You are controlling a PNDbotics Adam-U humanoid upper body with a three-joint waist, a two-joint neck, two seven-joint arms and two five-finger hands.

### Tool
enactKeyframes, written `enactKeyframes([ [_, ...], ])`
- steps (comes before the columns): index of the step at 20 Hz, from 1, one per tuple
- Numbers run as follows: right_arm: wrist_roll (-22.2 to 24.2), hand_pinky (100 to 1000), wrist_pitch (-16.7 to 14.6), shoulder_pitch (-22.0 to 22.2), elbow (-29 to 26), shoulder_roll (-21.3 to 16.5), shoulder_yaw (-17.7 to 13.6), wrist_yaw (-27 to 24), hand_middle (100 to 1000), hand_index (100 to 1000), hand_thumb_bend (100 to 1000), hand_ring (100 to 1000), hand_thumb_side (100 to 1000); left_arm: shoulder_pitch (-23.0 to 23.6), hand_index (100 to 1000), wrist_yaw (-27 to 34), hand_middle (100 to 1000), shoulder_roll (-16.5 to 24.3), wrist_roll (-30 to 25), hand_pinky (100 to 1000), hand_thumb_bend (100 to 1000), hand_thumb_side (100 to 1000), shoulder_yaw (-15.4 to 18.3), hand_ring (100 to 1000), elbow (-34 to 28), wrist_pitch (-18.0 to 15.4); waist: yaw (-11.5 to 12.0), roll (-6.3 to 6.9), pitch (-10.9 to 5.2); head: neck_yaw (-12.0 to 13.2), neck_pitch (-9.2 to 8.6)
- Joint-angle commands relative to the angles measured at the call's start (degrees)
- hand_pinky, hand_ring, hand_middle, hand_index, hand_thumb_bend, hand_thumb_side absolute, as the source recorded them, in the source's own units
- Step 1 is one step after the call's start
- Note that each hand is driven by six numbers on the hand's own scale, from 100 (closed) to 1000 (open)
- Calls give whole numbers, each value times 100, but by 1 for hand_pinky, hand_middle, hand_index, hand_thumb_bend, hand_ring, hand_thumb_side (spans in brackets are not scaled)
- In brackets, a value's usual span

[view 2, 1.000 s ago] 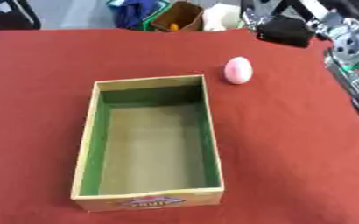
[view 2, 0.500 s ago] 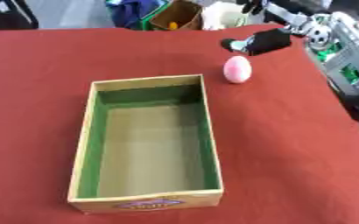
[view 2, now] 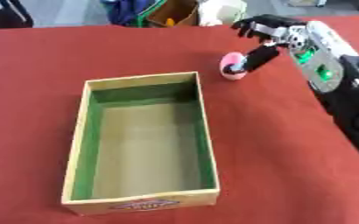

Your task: Pick up objects on the table and place them in the box.

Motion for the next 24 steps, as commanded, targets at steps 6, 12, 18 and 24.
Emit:
enactKeyframes([
  [6,-129,776,66,-76,208,-6,-68,339,825,999,526,886,462,-43,511,24,376,78,-27,381,100,472,-16,352,-116,-10,22,-10,-79,-45,-82],
  [12,-431,768,157,-64,287,50,13,569,789,990,462,874,503,-52,510,29,376,68,-43,381,100,472,-30,351,-116,-11,68,-20,-48,-92,-111],
  [18,-443,770,174,-96,399,112,79,871,722,945,378,858,452,-57,510,43,376,67,-46,382,100,472,-33,351,-116,-17,86,-11,-27,-131,-71],
  [24,-290,767,127,-128,406,123,98,1132,644,868,293,845,423,-62,510,48,376,68,-37,381,100,471,-28,351,-116,-26,75,-17,-35,-231,12],
])
